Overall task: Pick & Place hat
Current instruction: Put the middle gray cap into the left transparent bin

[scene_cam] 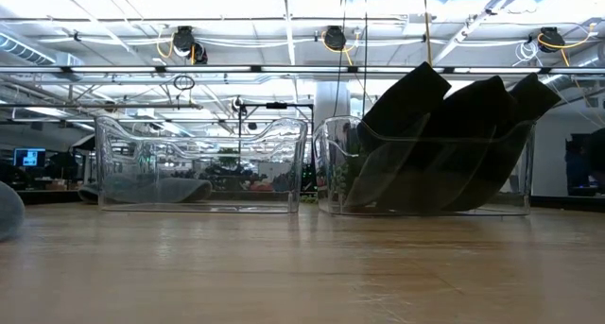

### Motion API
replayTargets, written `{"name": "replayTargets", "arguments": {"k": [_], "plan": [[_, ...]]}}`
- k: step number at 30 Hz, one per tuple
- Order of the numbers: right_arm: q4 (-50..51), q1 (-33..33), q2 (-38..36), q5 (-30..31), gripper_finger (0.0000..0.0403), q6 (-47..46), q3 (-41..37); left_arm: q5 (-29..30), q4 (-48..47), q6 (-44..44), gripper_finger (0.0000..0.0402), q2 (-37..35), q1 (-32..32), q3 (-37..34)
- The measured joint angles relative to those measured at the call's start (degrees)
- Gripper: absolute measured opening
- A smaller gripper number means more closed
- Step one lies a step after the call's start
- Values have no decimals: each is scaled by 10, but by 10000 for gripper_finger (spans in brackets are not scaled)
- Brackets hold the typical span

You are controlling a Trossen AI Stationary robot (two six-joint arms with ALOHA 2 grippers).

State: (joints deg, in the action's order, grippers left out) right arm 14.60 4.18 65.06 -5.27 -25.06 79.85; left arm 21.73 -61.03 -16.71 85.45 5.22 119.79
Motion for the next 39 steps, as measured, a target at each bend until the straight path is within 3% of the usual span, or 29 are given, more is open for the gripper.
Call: {"name": "replayTargets", "arguments": {"k": [6, 10, 15, 23, 31, 39], "plan": [[-5, 0, -10, -60, 0, 49, 0, -39, 48, -1, 154, -29, -1, 0], [-59, 0, -11, -103, 0, 79, 0, -45, 52, -15, 173, -41, -2, 0], [-105, 0, -11, -130, 0, 83, 0, -96, 59, -35, 199, -46, -8, 0], [-144, -2, -11, -161, 0, 94, 0, -158, 81, -46, 234, -46, -8, 0], [-166, -17, -9, -160, 0, 100, 0, -177, 85, -64, 253, -45, -21, 0], [-164, -17, -3, -159, 0, 108, 0, -269, 114, -84, 249, -18, -22, -1]]}}
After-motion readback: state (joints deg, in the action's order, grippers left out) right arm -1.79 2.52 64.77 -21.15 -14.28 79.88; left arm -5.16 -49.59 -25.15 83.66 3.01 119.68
